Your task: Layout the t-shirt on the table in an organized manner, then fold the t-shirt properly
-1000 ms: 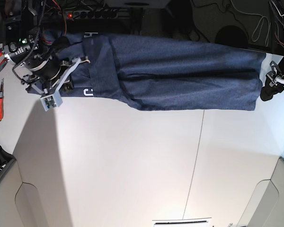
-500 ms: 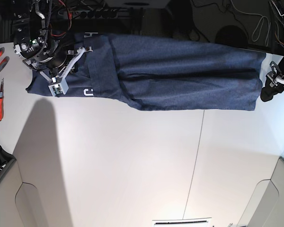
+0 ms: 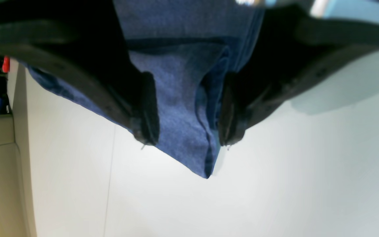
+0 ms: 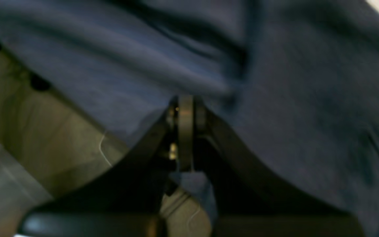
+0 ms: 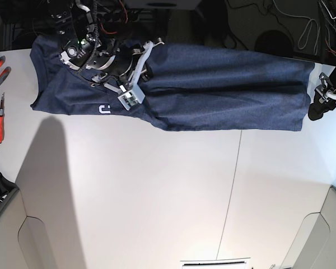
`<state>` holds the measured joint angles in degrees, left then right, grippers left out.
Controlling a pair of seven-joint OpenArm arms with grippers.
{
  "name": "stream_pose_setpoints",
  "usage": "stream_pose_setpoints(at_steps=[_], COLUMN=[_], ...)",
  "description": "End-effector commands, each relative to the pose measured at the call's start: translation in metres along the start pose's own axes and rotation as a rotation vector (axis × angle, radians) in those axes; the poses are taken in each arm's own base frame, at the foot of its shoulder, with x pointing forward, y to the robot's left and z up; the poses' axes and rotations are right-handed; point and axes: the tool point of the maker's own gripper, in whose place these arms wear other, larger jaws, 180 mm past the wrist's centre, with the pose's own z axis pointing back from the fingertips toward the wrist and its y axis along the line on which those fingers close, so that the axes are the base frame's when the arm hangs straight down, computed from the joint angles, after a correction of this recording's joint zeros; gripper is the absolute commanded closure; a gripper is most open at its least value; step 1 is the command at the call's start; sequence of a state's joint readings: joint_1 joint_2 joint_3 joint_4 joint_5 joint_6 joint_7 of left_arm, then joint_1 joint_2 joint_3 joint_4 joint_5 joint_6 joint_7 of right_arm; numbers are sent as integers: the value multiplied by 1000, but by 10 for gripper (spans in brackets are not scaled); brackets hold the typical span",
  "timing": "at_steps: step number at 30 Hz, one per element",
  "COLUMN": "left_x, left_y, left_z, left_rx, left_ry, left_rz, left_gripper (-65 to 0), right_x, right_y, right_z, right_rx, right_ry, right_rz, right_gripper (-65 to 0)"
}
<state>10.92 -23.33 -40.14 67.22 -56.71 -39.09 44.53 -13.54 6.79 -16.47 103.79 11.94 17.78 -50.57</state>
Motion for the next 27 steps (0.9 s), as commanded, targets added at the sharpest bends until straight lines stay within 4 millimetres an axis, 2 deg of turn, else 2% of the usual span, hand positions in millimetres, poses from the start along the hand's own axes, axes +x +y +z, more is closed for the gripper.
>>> stream_pose_setpoints(at_steps=[1,3,8,11,15,22,27], left_x=[21,21,21,21,21,21,21], left_y=[-5,-5,-5,-5,-5,-5,-5], left_z=[3,3,3,3,3,3,3], left_rx=[-23,-23,-23,-22,-23,-23,-23], left_ry=[-52,-52,-52,-51,-52,-52,-52], left_rz=[-30,-30,-30,-30,-30,-30,-30], left_gripper=[-331,-331,-331,-331,-331,-331,-331], right_x=[15,21,25,21,13,-25,-21], right_y=[1,-16,-84,-107,-112,-114,-109], right_z=[2,3,22,34,33,13,11], right_rx=[-2,-89,-448,-570,-580,-556,-525], right_ry=[-44,-44,-33,-26,5,128,116], right_rz=[25,37,11,-10,-29,-49,-54], right_gripper=[0,0,0,0,0,0,0])
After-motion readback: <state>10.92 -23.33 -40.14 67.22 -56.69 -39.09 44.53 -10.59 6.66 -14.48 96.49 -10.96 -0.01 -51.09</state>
